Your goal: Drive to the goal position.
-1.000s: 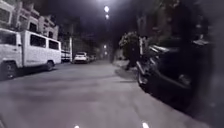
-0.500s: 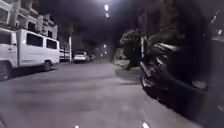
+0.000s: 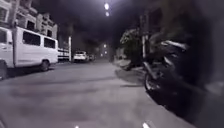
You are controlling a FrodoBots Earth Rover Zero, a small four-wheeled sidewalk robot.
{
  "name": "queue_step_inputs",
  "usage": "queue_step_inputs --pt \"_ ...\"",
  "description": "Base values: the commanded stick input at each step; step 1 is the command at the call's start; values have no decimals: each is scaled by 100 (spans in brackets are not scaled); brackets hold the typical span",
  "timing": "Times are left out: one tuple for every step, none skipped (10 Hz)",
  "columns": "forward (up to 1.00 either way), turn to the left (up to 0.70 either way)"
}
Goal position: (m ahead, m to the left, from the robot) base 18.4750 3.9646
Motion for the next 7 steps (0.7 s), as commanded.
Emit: queue_step_inputs --pt "30 0" --pt "30 0" --pt "30 0" --pt "30 0" --pt "30 0" --pt "30 0" --pt "30 0"
